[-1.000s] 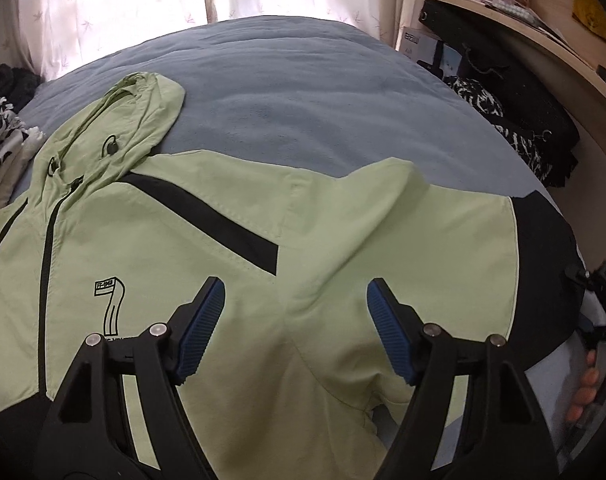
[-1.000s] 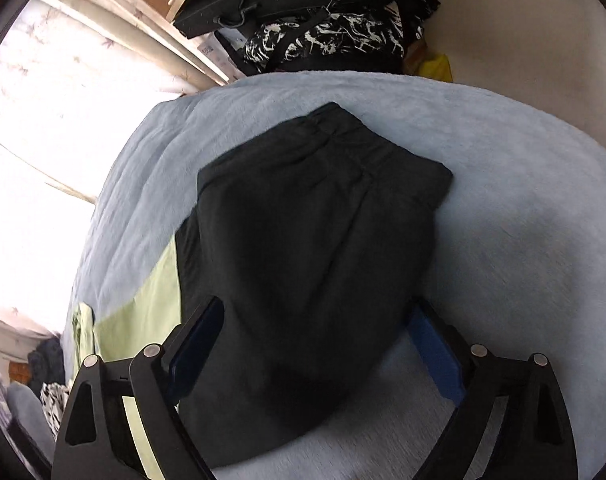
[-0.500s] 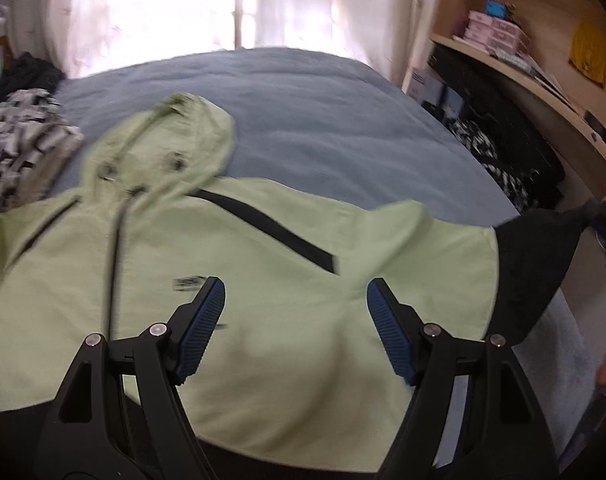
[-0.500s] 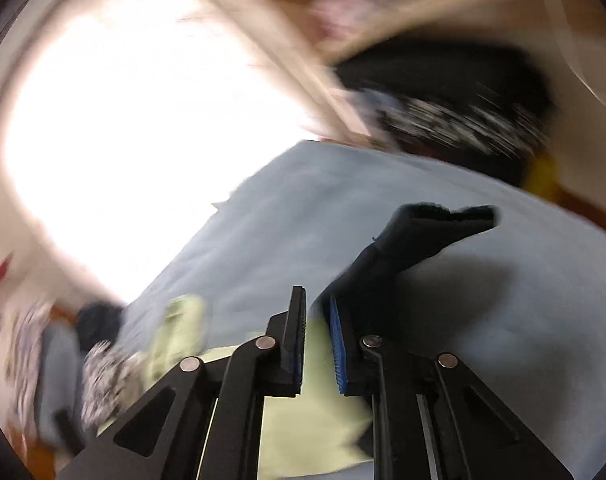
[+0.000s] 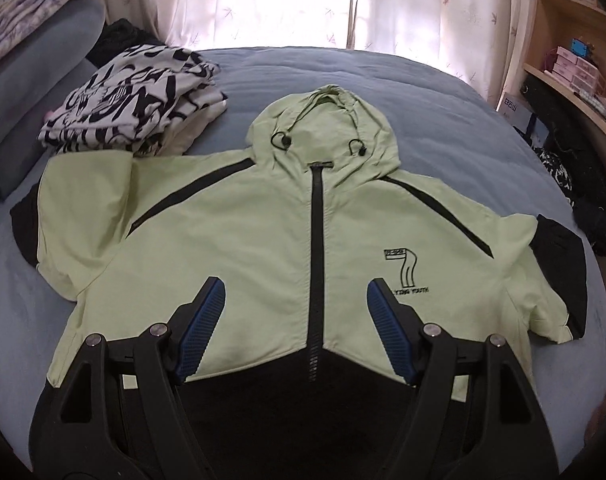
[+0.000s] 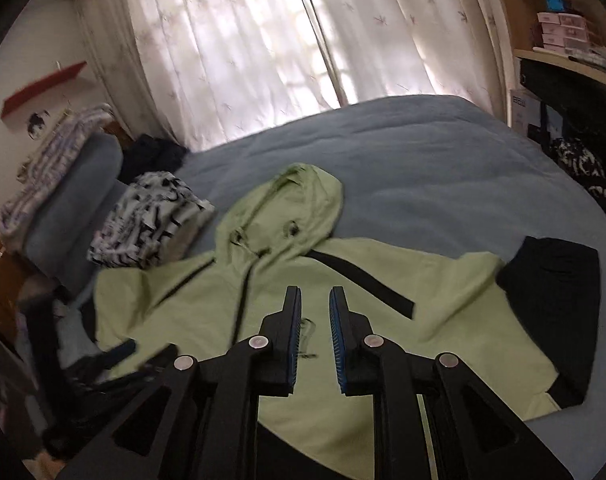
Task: Fold large clothes
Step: 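Grasp the black sleeve cuff with the right tool and lift it, then fold the sleeve across the jacket front toward the zipper with the right tool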
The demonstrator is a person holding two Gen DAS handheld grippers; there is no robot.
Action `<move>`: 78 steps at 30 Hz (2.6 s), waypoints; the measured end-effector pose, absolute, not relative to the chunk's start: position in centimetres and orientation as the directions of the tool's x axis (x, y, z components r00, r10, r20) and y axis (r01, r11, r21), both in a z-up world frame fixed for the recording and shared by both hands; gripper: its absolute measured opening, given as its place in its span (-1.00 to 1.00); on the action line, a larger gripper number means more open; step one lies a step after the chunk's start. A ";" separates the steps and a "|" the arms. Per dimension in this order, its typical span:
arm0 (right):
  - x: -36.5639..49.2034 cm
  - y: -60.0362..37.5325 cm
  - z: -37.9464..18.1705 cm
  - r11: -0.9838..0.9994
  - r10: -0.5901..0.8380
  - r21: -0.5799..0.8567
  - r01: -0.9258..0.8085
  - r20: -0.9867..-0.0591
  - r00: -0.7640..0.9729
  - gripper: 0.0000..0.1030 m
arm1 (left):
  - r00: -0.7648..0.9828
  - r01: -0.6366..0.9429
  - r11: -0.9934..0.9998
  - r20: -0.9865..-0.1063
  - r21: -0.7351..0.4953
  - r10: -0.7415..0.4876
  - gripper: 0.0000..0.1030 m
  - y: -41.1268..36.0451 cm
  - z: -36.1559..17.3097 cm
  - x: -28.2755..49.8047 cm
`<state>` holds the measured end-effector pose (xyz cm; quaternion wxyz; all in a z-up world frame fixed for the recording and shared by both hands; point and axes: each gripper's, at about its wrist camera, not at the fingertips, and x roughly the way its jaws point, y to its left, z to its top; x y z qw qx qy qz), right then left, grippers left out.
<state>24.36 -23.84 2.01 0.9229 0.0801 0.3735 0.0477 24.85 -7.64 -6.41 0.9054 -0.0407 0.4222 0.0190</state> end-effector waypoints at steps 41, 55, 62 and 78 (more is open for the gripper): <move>36.6 -43.0 -6.0 0.963 0.214 0.264 -0.059 -0.612 0.761 -0.76 | 0.582 0.049 0.979 -0.791 -0.198 -0.189 0.39 -10.3 -10.3 25.6; 35.0 -30.6 -18.4 0.914 0.383 0.261 -0.311 -0.807 0.449 -0.05 | 0.608 -0.082 0.914 -0.746 -0.398 -0.271 0.39 1.7 -9.0 23.9; 28.5 -40.3 -17.7 0.929 0.369 0.321 -0.184 -0.775 0.513 0.21 | 0.537 -0.048 0.868 -0.745 -0.494 -0.395 0.39 1.3 -12.2 24.8; 18.9 -41.1 -18.2 0.919 0.294 0.393 0.035 -0.742 0.602 0.25 | 0.457 0.013 0.965 -0.857 -0.262 -0.239 0.32 -7.5 -17.5 31.2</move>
